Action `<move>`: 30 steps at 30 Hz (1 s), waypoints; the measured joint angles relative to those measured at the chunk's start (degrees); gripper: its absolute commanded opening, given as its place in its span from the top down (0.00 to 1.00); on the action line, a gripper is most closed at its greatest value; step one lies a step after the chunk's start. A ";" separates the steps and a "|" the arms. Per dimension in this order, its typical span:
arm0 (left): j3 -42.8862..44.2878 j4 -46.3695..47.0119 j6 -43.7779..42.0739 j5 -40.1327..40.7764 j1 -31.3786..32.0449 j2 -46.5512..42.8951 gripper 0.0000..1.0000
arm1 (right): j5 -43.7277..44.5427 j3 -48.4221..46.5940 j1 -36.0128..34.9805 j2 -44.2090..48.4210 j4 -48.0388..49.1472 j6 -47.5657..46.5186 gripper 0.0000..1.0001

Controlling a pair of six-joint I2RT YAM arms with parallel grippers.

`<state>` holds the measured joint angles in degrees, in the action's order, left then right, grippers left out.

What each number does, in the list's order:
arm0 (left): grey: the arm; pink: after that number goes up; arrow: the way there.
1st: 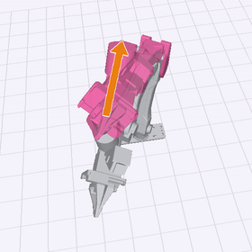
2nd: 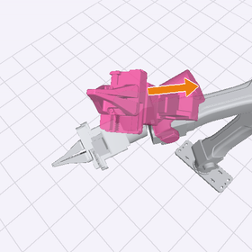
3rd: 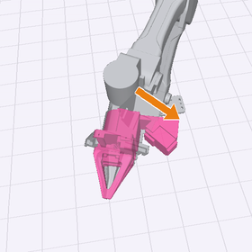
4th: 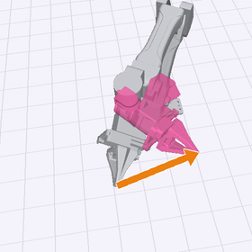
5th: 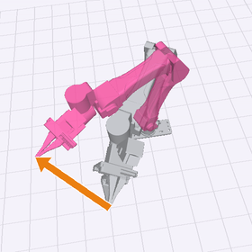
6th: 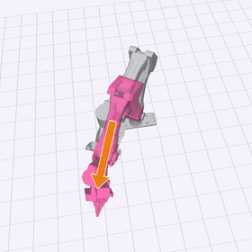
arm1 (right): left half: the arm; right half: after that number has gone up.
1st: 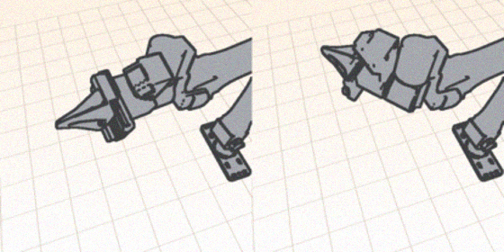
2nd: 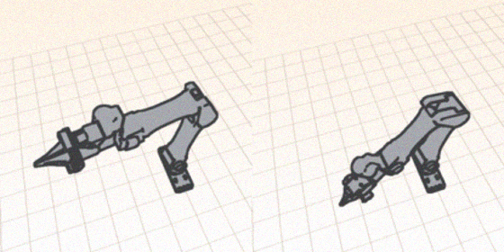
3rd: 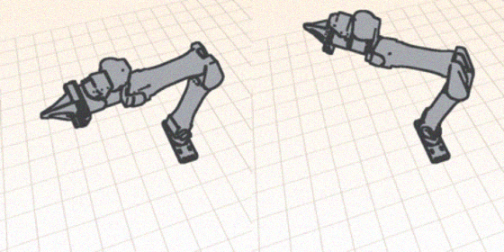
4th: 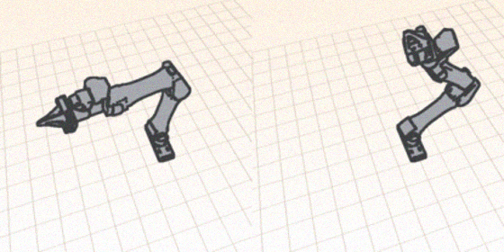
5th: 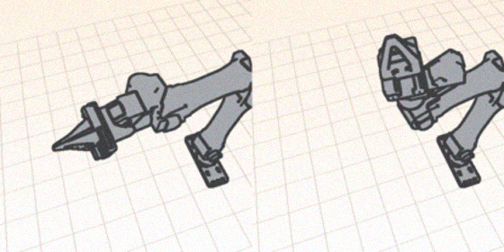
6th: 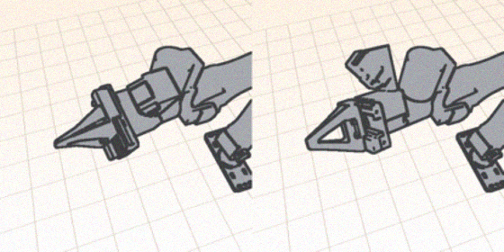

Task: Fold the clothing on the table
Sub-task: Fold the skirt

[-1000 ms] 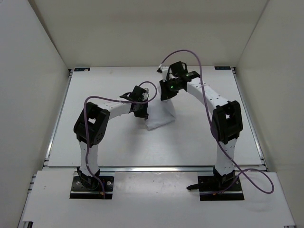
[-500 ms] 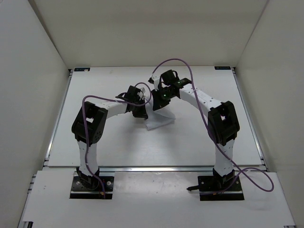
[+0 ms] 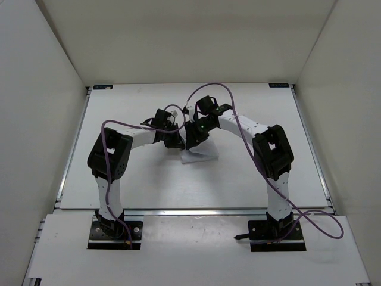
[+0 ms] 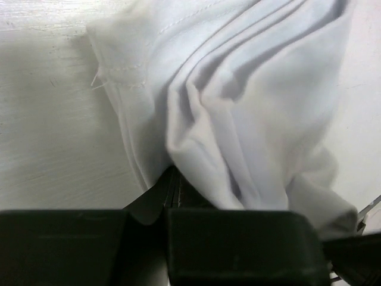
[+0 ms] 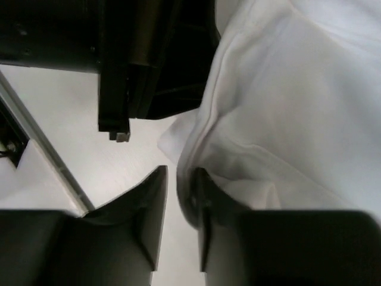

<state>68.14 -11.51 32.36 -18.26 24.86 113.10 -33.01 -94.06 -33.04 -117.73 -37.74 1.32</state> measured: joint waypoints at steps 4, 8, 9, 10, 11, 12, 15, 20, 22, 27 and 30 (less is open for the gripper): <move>-1.55 2.08 0.70 -1.14 -0.83 -0.50 0.96 | -2.19 0.94 0.98 -0.26 0.76 1.44 0.39; -4.57 5.40 2.27 -3.17 -1.99 -1.77 0.87 | -4.61 5.05 2.34 1.77 4.26 3.93 0.36; -6.19 6.43 2.95 -3.67 -2.60 -2.71 0.85 | -5.22 6.69 2.93 3.13 5.46 4.96 0.37; -7.56 6.95 3.56 -3.91 -3.23 -3.72 0.80 | -5.81 8.50 3.65 4.87 6.95 5.99 0.39; -8.70 7.21 4.04 -4.00 -3.96 -4.76 0.75 | -6.43 10.25 4.59 7.04 8.39 7.02 0.39; -9.55 7.30 4.46 -4.00 -4.63 -5.90 0.71 | -6.80 12.15 5.60 9.55 10.38 8.37 0.40; -9.94 7.43 5.01 -3.54 -6.25 -8.79 0.69 | -6.54 19.58 8.68 18.78 18.91 11.96 0.53; -10.27 8.52 5.25 -2.45 -7.04 -12.70 0.73 | -4.44 25.16 11.85 25.38 25.62 13.77 0.85; -11.10 8.98 5.60 -1.81 -6.84 -13.46 0.77 | -3.69 24.83 11.32 22.86 25.55 13.25 0.92; -14.91 8.92 6.54 0.42 -6.64 -16.31 0.88 | -1.11 21.55 8.07 11.93 21.00 10.62 0.94; -15.30 9.11 6.69 1.20 -6.67 -17.59 0.88 | -0.94 18.45 6.38 6.78 18.67 9.29 0.94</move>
<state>52.84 -2.39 39.05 -17.06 18.20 95.50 -33.95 -75.61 -26.65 -110.96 -19.07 10.61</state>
